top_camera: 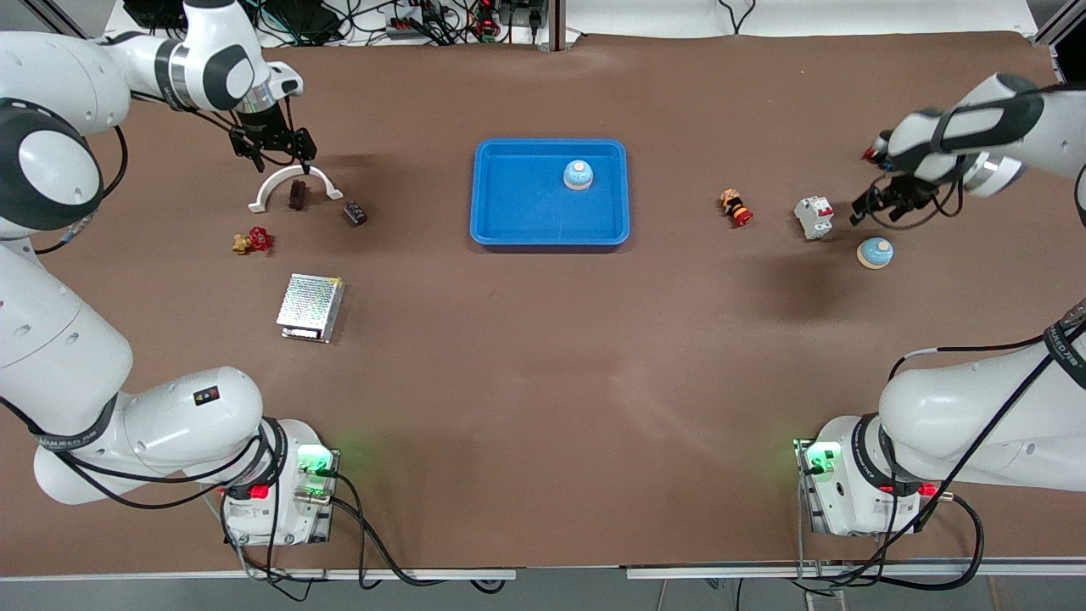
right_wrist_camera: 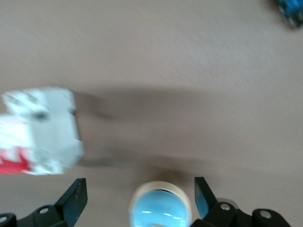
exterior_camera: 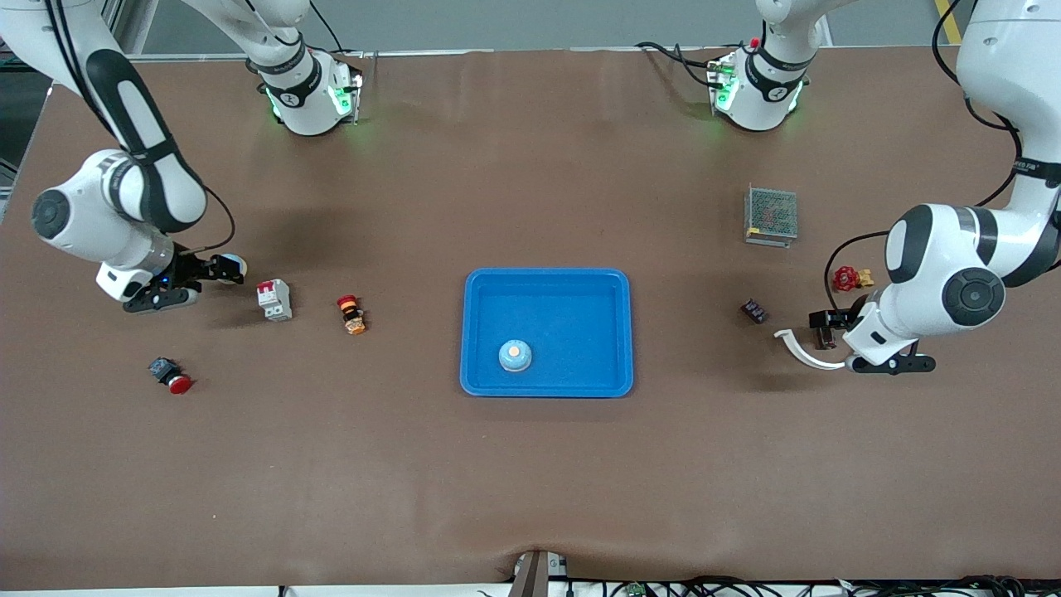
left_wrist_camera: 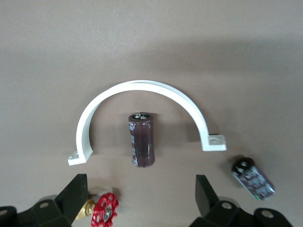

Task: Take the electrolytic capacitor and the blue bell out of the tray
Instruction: 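Lower the capacitor inside the arc clip while the right gripper sets the bell down, then raise the left arm to rest while the right gripper returns to the tray, then lower the right gripper onto the second bell and grasp it, then lift the bell and carry it toward the first bell with the right gripper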

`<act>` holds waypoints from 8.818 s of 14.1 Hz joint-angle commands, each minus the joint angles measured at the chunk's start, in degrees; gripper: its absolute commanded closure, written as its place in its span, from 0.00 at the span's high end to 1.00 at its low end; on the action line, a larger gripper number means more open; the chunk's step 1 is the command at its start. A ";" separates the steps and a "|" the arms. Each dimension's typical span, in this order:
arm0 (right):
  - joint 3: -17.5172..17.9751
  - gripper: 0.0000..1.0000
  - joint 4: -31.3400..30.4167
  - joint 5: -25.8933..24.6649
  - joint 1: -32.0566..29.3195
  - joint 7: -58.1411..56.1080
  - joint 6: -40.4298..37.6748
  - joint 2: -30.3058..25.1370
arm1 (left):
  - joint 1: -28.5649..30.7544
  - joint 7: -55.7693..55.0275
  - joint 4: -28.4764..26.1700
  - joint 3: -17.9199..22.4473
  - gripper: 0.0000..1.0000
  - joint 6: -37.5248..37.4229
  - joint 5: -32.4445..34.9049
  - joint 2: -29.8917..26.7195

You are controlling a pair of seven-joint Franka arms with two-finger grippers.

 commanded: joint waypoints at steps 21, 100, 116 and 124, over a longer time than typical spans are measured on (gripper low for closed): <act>0.43 1.00 20.95 -6.72 28.57 79.81 -8.58 3.40 | 0.41 -2.08 29.05 -8.56 1.00 -35.56 -5.69 -12.84; -1.68 0.00 68.76 -12.45 52.33 100.17 -31.42 36.11 | -20.25 0.20 17.62 15.69 1.00 -31.70 -16.32 -27.35; -1.94 0.00 42.07 -13.15 33.96 55.70 -28.37 15.11 | -20.25 0.12 17.71 15.69 1.00 -31.96 -16.32 -27.70; -1.94 0.00 31.16 -14.91 24.74 44.44 -20.80 9.30 | -20.25 -0.50 17.71 15.69 1.00 -31.08 -16.32 -27.35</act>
